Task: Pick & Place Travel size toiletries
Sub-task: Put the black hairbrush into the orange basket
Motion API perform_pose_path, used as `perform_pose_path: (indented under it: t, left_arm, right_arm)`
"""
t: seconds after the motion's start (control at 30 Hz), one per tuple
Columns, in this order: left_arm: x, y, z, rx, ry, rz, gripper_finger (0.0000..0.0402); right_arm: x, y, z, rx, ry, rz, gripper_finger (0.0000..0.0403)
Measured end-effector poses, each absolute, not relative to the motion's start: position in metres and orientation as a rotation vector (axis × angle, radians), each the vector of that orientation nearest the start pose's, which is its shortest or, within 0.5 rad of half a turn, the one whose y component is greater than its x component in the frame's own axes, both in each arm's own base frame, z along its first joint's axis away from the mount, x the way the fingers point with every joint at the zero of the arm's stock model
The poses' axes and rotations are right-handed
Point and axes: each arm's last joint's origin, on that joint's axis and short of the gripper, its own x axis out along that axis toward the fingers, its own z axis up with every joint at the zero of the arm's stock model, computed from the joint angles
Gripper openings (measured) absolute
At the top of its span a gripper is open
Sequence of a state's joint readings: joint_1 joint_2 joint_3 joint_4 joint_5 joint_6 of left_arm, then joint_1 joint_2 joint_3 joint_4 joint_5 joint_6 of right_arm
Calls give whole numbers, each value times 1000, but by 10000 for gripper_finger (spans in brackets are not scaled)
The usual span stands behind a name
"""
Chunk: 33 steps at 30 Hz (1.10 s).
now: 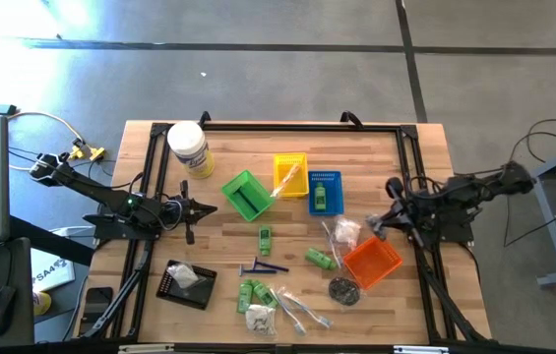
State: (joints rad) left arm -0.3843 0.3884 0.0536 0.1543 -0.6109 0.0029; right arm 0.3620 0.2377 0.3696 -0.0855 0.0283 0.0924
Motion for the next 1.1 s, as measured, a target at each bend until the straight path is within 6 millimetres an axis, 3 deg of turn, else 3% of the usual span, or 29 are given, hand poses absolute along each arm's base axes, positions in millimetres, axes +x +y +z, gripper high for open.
perform_pose_path:
  t: [0.27,0.47,0.6,0.83,1.1]
  left_arm:
    - [114,-28,162,93,167,226,0]
    - [114,-28,160,97,186,226,0]
    - [114,-28,160,97,186,226,0]
    - [114,-28,160,97,185,226,0]
    - [114,-28,160,96,185,226,0]
  right_arm:
    - [87,31,252,196,66,286,3]
    - [98,37,242,305,318,313,3]
    - [110,42,247,351,498,284,3]
    - [126,55,233,245,901,206,3]
    - [137,79,210,196,1111,282,3]
